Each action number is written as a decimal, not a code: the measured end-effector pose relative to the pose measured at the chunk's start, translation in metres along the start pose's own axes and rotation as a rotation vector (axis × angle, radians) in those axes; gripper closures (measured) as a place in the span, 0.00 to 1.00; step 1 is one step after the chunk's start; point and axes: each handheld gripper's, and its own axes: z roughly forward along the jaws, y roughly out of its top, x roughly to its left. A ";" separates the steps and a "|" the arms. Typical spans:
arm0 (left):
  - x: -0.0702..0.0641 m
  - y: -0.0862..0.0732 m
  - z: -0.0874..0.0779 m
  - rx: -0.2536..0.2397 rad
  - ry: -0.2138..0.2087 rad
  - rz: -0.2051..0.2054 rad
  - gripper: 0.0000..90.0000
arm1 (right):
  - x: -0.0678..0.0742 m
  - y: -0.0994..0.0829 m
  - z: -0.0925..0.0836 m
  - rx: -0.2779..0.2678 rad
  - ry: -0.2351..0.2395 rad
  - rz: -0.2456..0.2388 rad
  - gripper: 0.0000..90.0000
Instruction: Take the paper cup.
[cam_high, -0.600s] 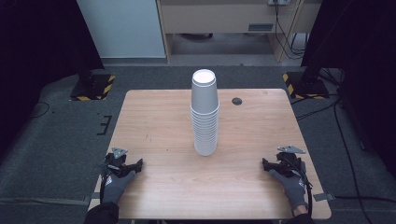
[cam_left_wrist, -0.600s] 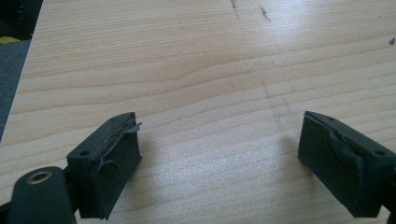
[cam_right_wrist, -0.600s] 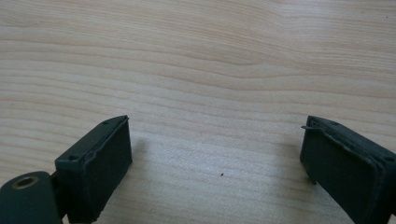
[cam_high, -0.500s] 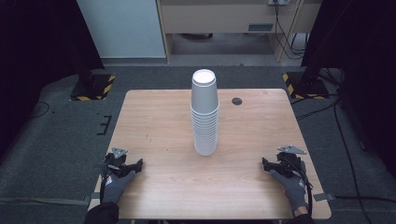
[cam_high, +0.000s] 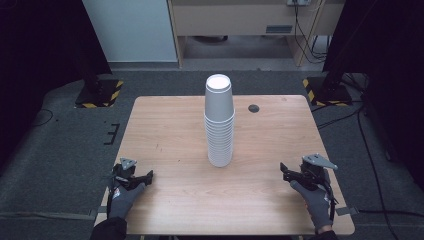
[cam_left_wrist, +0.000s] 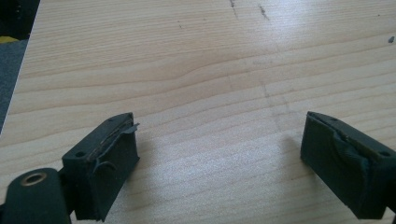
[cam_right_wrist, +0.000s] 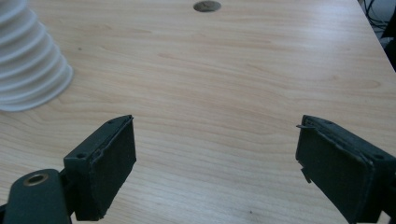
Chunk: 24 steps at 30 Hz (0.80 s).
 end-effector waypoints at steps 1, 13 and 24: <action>0.000 0.000 0.000 0.000 0.000 0.000 0.11 | 0.002 0.002 -0.002 -0.007 0.008 0.000 0.14; 0.000 0.000 0.000 0.000 -0.004 -0.001 0.10 | 0.021 0.029 -0.020 -0.111 0.070 -0.024 0.14; 0.000 0.000 0.001 0.001 -0.005 0.000 0.10 | 0.036 0.053 -0.031 -0.181 0.112 -0.038 0.14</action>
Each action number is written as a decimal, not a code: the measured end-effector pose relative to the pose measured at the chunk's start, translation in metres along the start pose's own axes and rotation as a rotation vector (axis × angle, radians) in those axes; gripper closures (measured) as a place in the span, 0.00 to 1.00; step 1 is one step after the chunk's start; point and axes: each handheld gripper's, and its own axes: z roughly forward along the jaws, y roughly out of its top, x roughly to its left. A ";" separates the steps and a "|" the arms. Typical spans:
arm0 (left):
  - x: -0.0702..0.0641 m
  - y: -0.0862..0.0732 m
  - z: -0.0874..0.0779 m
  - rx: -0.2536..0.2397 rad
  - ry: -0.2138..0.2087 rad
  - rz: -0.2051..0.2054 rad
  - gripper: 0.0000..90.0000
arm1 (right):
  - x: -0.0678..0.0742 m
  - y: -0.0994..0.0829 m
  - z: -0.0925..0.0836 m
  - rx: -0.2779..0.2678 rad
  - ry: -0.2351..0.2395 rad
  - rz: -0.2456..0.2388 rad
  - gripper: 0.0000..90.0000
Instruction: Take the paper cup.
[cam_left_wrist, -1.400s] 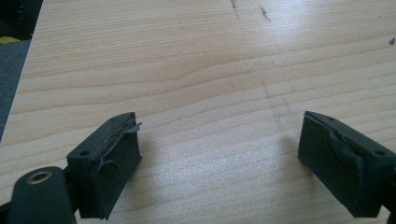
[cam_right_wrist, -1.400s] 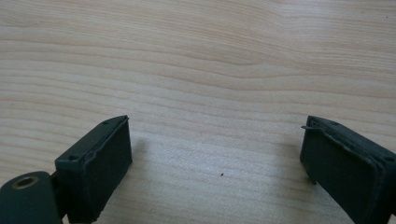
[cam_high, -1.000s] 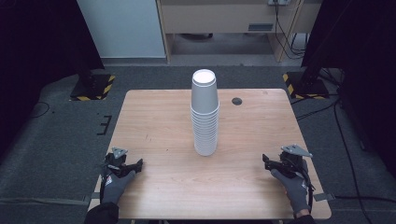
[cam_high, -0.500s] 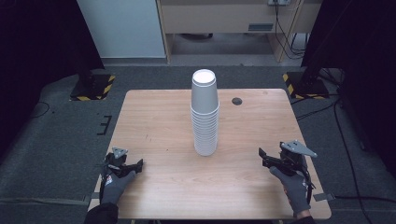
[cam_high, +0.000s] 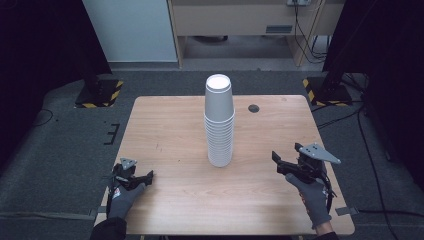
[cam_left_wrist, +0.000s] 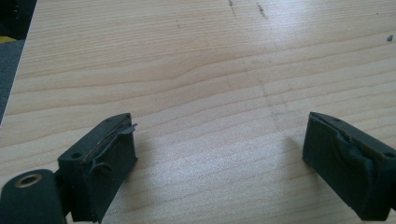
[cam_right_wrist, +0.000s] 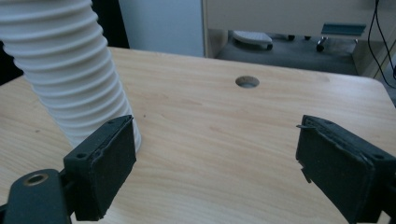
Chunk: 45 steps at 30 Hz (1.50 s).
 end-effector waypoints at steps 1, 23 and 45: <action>0.000 0.000 0.000 0.000 0.000 0.000 0.10 | 0.001 0.003 0.000 -0.002 0.005 -0.009 0.14; 0.000 0.000 0.000 0.005 -0.002 0.002 0.08 | 0.027 0.062 -0.003 -0.128 0.059 -0.015 0.13; 0.000 0.000 0.000 0.006 -0.003 0.003 0.07 | 0.057 0.104 0.008 -0.189 0.126 -0.024 0.13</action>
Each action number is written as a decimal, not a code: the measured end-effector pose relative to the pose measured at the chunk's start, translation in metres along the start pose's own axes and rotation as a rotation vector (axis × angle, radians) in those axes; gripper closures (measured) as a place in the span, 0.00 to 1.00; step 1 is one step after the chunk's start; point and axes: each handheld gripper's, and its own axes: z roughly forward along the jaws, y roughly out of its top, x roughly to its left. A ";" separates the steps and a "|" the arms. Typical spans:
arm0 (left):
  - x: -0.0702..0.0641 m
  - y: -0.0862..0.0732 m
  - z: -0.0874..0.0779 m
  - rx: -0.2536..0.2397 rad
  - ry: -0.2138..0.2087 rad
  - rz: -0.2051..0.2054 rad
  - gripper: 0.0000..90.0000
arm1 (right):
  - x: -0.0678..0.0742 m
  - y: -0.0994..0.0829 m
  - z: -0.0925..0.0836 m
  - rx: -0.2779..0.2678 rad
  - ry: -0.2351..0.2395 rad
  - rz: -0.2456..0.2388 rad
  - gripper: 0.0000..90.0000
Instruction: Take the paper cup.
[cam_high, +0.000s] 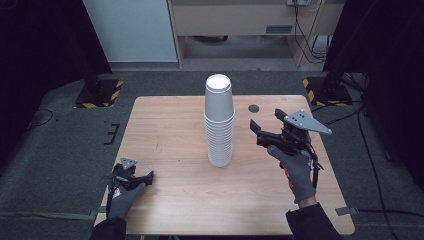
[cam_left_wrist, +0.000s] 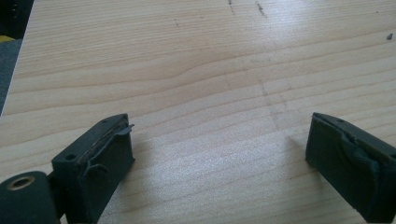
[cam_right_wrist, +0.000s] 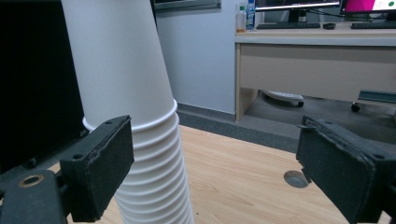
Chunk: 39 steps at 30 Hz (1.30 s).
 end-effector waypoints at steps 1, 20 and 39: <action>0.000 0.000 0.000 0.000 0.000 0.000 0.07 | 0.001 0.001 0.001 -0.003 0.002 -0.002 0.13; 0.000 0.000 0.000 0.001 -0.001 0.001 0.07 | 0.022 0.022 0.027 -0.022 0.042 -0.012 0.13; 0.000 0.000 0.000 0.003 -0.003 0.005 0.06 | 0.047 0.031 0.055 -0.021 0.098 -0.034 0.13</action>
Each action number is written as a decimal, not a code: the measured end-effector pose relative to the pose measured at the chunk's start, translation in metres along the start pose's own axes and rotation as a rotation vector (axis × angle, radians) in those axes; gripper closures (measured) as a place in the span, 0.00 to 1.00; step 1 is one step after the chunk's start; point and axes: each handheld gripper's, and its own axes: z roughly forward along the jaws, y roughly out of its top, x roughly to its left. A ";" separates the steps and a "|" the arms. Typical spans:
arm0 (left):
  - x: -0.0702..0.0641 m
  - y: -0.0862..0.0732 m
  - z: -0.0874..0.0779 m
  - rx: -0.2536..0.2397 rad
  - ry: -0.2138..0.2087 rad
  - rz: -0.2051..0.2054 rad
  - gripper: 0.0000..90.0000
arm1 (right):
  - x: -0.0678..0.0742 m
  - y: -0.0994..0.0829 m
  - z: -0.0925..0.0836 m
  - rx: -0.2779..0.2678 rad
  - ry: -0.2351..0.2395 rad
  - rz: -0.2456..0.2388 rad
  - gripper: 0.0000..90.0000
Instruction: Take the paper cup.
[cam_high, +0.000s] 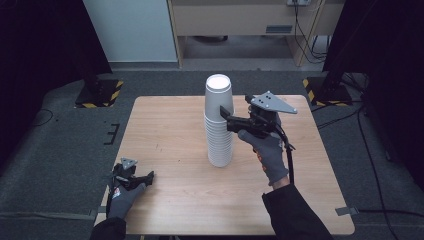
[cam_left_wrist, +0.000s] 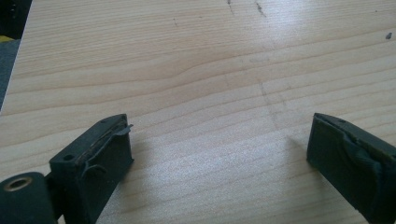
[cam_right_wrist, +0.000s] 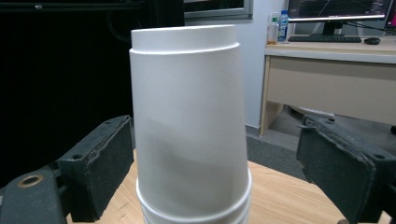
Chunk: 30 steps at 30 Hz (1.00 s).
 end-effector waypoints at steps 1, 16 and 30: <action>0.000 0.000 0.000 0.000 0.000 0.000 0.06 | 0.001 0.000 0.002 0.003 0.003 0.000 0.13; 0.000 0.000 0.000 0.001 -0.001 0.000 0.06 | 0.012 -0.003 0.032 0.026 0.013 -0.023 0.12; 0.000 0.000 0.000 0.001 -0.002 0.001 0.06 | 0.010 -0.011 0.052 0.048 0.003 -0.019 0.12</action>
